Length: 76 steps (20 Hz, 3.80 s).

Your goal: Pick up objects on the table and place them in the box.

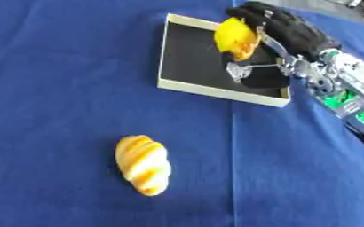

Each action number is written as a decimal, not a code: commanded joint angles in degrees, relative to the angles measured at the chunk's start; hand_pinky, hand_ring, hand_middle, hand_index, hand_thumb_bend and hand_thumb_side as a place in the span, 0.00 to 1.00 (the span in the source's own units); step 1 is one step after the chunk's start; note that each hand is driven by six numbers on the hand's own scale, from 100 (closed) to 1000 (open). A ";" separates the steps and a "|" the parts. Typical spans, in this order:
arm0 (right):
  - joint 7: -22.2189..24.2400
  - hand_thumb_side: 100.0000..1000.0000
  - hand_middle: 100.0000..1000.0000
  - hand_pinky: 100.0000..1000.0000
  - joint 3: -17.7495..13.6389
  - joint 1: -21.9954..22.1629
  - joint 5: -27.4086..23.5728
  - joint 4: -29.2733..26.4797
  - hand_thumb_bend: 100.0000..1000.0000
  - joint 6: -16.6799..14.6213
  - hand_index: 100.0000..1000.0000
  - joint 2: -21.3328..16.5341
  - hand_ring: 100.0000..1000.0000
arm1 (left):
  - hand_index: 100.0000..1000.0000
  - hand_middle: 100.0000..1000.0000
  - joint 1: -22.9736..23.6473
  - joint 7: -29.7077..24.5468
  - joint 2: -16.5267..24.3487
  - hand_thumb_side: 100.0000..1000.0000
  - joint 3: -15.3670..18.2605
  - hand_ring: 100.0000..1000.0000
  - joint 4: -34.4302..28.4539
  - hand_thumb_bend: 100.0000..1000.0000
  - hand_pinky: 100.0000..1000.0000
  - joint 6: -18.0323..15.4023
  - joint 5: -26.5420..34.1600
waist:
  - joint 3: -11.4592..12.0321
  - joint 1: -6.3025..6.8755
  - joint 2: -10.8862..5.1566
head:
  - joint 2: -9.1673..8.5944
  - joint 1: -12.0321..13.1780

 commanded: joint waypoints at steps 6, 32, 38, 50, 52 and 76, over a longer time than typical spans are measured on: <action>-1.45 0.00 0.87 0.91 -1.59 0.12 -5.23 -1.71 0.28 3.45 1.00 -1.29 1.00 | 0.75 0.76 -0.26 -0.64 0.45 0.54 0.21 0.97 -0.91 0.00 0.84 0.00 0.71 | -0.28 0.81 -1.87 | 0.27 0.16; -38.24 0.26 0.78 0.81 -8.58 20.96 -15.88 -2.39 0.00 -30.02 0.91 2.97 0.98 | 0.80 0.77 -0.29 -5.84 15.49 0.46 0.14 0.97 -0.91 0.00 0.88 9.92 -9.47 | -13.67 8.20 -6.10 | 6.47 14.88; -48.65 0.20 0.76 0.80 -6.59 29.25 -7.78 -2.39 0.00 -36.92 0.90 10.68 0.97 | 0.88 0.80 -5.08 -27.75 24.61 0.30 -5.24 1.00 -0.91 0.00 0.93 11.28 -13.35 | -17.34 10.02 -6.56 | 6.73 17.73; -60.67 0.13 0.74 0.78 -4.75 34.01 3.07 -2.39 0.00 -42.55 0.89 20.35 0.93 | 0.97 0.83 -14.41 -51.39 28.34 0.21 -14.76 1.00 -0.49 0.14 0.99 4.60 -19.91 | -20.80 11.82 -6.87 | 6.12 17.99; -60.70 0.14 0.73 0.78 -4.46 34.22 3.75 -2.39 0.00 -42.52 0.89 21.39 0.93 | 0.97 0.84 -14.85 -53.25 28.18 0.20 -15.79 1.00 0.08 0.17 0.99 3.81 -19.57 | -21.06 12.02 -6.84 | 6.13 18.00; -60.71 0.21 0.71 0.77 -4.25 33.49 -0.86 -2.39 0.00 -40.04 0.89 23.45 0.96 | 0.92 0.85 -10.71 -61.58 31.06 0.00 -25.81 0.92 7.18 0.35 0.97 -4.45 -21.45 | -21.70 13.44 -6.24 | 6.33 17.90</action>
